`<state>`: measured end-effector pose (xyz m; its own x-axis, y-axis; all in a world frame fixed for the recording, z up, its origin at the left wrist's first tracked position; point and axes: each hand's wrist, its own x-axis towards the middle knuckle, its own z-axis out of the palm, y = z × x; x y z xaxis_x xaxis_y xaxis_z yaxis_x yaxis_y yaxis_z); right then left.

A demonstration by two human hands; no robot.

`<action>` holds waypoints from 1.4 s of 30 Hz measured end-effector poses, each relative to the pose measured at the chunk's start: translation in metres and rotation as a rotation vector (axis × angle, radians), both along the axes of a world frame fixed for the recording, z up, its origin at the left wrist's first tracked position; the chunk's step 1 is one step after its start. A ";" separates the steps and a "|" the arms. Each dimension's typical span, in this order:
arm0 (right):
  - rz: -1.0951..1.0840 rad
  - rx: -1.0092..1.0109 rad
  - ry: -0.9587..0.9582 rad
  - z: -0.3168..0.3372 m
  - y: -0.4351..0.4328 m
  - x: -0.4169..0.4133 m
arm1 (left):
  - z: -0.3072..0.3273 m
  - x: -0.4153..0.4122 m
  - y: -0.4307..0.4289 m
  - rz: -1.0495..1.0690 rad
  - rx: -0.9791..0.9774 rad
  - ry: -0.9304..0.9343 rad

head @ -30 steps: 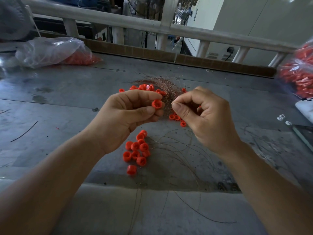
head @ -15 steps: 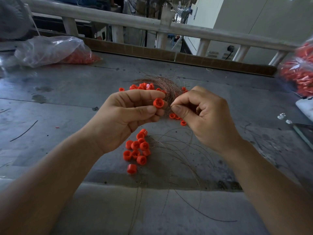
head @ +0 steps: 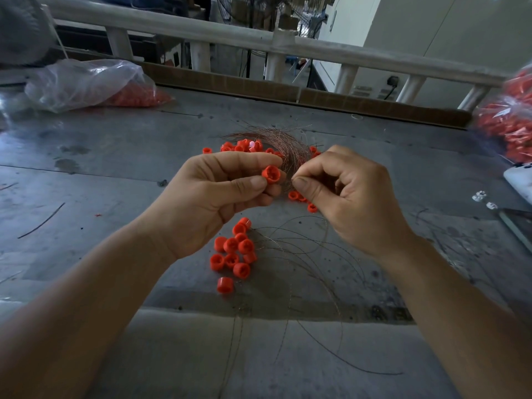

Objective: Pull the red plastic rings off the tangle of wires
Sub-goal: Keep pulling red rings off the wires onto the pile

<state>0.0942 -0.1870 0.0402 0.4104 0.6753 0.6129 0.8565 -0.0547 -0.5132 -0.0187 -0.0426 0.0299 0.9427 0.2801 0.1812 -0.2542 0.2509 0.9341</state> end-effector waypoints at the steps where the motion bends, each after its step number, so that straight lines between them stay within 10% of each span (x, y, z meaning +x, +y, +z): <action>1: -0.002 -0.002 -0.002 0.000 0.000 0.000 | 0.000 0.000 0.000 0.002 -0.003 0.002; 31: 0.175 -0.146 0.202 0.000 0.002 -0.005 | -0.004 0.001 -0.003 -0.100 -0.119 -0.033; 42: -0.384 -0.276 0.219 -0.007 -0.017 0.063 | -0.004 0.000 -0.005 -0.058 -0.140 -0.010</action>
<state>0.1567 -0.2036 0.0336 0.7592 0.5750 0.3050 0.6219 -0.5026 -0.6005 -0.0189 -0.0478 0.0262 0.9564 0.2487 0.1533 -0.2443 0.3928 0.8866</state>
